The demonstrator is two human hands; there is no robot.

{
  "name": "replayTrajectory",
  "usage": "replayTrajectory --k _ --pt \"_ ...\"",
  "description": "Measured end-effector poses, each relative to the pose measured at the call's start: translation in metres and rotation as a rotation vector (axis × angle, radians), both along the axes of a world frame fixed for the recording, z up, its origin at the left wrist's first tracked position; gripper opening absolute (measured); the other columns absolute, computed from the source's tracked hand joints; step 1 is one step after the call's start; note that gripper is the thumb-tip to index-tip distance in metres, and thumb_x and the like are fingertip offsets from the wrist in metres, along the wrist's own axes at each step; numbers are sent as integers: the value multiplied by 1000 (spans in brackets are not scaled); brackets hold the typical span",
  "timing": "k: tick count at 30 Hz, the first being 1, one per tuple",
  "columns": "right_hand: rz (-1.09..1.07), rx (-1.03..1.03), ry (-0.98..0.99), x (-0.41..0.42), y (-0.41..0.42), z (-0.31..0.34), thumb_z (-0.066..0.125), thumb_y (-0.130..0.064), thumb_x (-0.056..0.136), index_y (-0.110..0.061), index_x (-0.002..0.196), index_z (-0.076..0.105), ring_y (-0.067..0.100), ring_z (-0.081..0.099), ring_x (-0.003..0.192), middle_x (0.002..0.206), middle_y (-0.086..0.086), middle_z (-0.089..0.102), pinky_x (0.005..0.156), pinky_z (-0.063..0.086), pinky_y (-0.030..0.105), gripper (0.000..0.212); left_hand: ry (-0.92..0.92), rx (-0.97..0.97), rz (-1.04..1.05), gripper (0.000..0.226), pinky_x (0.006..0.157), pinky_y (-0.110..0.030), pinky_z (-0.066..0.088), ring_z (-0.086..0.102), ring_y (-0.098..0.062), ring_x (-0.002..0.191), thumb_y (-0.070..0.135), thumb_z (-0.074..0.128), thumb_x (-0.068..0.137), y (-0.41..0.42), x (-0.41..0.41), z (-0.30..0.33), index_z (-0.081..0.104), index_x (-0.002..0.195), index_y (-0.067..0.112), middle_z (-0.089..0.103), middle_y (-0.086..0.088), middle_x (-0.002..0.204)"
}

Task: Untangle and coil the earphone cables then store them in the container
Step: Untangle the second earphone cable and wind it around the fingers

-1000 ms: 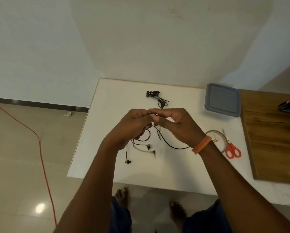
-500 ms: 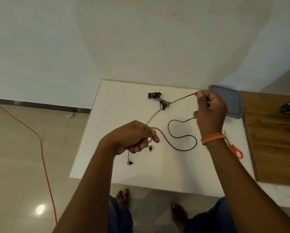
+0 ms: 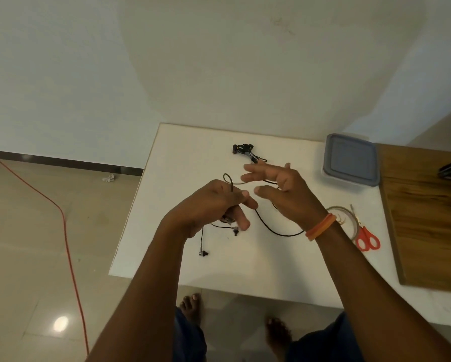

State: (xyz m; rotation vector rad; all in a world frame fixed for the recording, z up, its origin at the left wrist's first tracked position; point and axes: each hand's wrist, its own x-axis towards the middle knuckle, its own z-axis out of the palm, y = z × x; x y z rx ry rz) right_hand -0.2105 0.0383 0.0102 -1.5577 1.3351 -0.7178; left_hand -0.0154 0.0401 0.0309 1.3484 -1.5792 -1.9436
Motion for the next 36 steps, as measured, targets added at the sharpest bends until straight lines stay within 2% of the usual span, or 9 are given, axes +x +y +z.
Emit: replayTrajectory --k 2,5,8,12,17,23,28,32,36 --pt "50 -48 99 6 3 -2 59 -5 88 -34 131 56 2 24 143 126 -21 60 115 -23 45 51 -9 -3 -24 31 90 -45 47 64 -38 101 30 50 101 0 1 -1 69 110 9 77 -12 84" --pt "115 -35 29 11 5 -2 55 5 86 -37 139 44 3 17 146 147 -18 42 123 1 36 69 -42 15 -87 24 77 -30 48 69 -20 83 24 49 102 1 -1 0 64 113 10 77 -13 87" --pt "245 -58 32 13 7 -7 56 5 90 -31 135 52 4 20 146 148 -12 43 122 5 34 58 -54 39 -136 20 71 -27 50 73 -28 88 18 48 102 3 -1 0 60 108 3 76 -15 90" --pt "228 -33 91 10 9 -6 70 -16 88 -18 107 72 2 44 133 128 -7 64 110 33 24 19 -131 58 -257 21 90 -42 52 73 -26 95 9 49 100 3 8 -5 67 105 -2 76 -13 95" --pt "124 -69 -2 5 5 -1 70 -10 86 -6 91 76 17 69 73 81 5 74 72 57 27 9 -129 12 -130 19 93 -40 54 73 -24 92 16 65 92 1 9 -2 70 105 3 76 -10 97" --pt "-35 65 -102 -5 2 7 68 -18 89 -12 95 77 25 43 46 65 9 63 45 40 26 13 -8 -42 119 25 68 -26 54 67 -17 68 24 55 99 -2 14 7 73 101 6 76 -10 85" --pt "47 204 -114 -18 2 9 61 -23 94 -12 97 76 24 37 51 62 3 54 44 34 25 19 -353 -359 532 25 57 -19 46 60 -6 56 14 53 94 -11 22 -6 73 81 18 72 4 66" --pt "-9 157 31 -32 -1 12 63 -20 92 -13 90 75 18 48 48 60 2 59 49 41 20 14 -574 -499 792 28 61 -21 41 64 -9 73 12 45 94 -10 31 -8 72 86 20 70 8 70" --pt "-115 41 156 -57 2 13 64 -17 92 -18 80 74 11 54 48 52 -3 59 54 44 14 15 -746 -483 907 26 83 -31 48 65 -19 87 10 47 92 -10 50 -14 72 93 17 74 1 83"
